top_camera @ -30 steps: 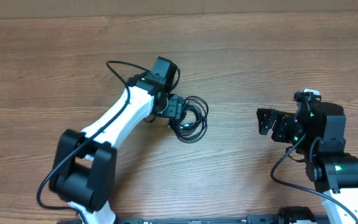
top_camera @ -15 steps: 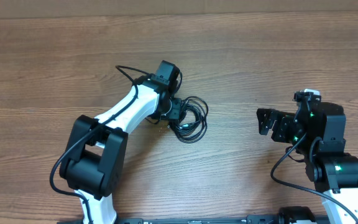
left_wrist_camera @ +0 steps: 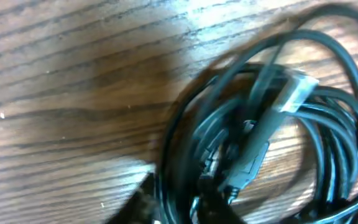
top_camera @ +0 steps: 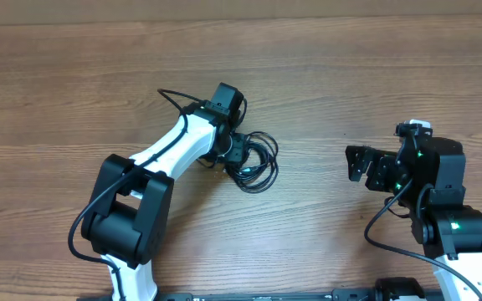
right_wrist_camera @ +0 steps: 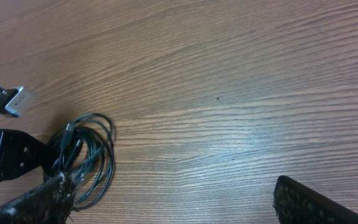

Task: Untangle cables

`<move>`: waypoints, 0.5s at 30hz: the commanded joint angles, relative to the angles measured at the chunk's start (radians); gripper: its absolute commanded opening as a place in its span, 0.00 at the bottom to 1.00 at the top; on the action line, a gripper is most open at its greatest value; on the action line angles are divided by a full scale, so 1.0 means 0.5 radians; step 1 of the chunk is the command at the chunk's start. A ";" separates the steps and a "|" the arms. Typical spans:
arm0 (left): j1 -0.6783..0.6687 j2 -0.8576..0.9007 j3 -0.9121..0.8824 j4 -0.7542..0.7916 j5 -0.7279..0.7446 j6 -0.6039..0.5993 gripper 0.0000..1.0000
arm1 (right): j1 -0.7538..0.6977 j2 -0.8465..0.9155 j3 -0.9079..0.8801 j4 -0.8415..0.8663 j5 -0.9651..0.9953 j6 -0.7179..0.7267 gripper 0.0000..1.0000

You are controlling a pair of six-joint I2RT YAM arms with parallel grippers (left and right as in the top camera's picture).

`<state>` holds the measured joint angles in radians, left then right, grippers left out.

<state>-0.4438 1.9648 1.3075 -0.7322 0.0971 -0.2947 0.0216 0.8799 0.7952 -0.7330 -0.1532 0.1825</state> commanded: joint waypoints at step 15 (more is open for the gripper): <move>-0.010 -0.153 0.699 -0.455 0.644 0.014 0.04 | 0.040 0.122 0.054 0.237 -0.538 0.002 0.86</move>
<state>-0.4438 1.9518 1.5574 -0.9112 0.2794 -0.2966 0.0223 0.9100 0.7967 -0.6491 -0.3065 0.1829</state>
